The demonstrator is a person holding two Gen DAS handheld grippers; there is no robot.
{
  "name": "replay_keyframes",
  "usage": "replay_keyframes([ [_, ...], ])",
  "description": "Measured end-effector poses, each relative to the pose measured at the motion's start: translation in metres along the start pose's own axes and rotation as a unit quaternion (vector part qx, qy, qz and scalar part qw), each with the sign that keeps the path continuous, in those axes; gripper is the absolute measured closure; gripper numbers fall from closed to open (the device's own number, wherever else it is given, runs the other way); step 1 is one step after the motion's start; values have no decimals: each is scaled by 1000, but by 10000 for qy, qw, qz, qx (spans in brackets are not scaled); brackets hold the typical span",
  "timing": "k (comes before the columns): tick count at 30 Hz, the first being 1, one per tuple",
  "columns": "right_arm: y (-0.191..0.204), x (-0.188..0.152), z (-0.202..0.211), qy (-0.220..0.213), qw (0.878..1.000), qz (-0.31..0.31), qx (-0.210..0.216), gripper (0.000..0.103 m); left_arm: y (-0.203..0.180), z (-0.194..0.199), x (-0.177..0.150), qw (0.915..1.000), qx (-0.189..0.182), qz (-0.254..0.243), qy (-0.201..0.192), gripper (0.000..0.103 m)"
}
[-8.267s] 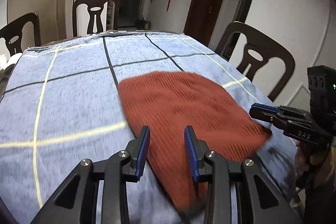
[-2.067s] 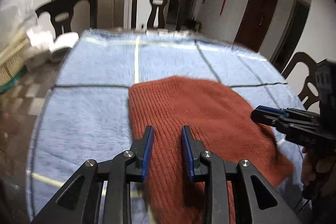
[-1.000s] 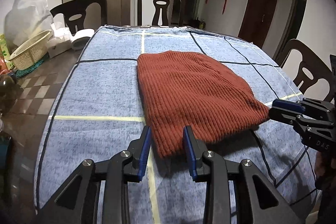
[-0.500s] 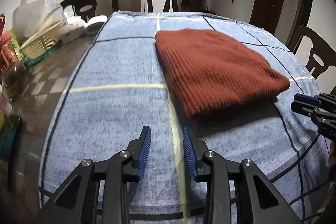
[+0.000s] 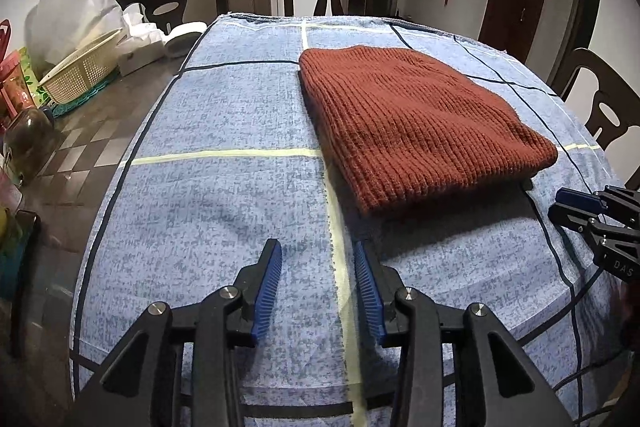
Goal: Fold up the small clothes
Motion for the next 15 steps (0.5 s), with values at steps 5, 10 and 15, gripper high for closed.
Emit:
replay_keyframes([
  [5,-1,-1,0,-1,10000,-16,23,76,0,-2,-1,10000,24,-25,0,60],
  [10,-1,0,0,0,10000,-18,33,76,-1,-2,-1,10000,45,-32,-2,60],
  [15,-1,0,0,0,10000,-19,33,76,-2,-2,-1,10000,86,-48,-1,60],
])
Point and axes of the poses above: each gripper's, at about its wrist camera, not at the fingertips, and z roughly against the way its jaws point, y to its left, x to its top, the point moved 5 cm from there along -z, roughly the way its jaws point, and after that the axes turned 6 degrees about y, right-handed, at the moved point
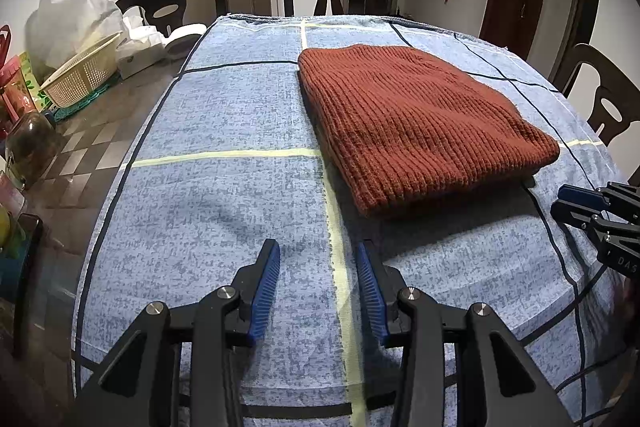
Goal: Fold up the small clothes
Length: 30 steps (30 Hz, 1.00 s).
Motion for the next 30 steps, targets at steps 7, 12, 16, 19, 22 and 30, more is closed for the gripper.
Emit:
replay_keyframes([
  [7,0,0,1,1,10000,-14,23,76,0,0,0,10000,-10,17,0,59],
  [12,0,0,1,1,10000,-13,28,76,1,0,0,10000,1,9,0,59],
  [16,0,0,1,2,10000,-13,28,76,1,0,0,10000,-1,11,-1,59],
  [19,0,0,1,1,10000,-14,29,76,1,0,0,10000,12,1,-2,59],
  [22,0,0,1,1,10000,-12,26,76,1,0,0,10000,12,0,-3,58],
  [30,0,0,1,0,10000,-15,30,76,1,0,0,10000,16,-2,-2,58],
])
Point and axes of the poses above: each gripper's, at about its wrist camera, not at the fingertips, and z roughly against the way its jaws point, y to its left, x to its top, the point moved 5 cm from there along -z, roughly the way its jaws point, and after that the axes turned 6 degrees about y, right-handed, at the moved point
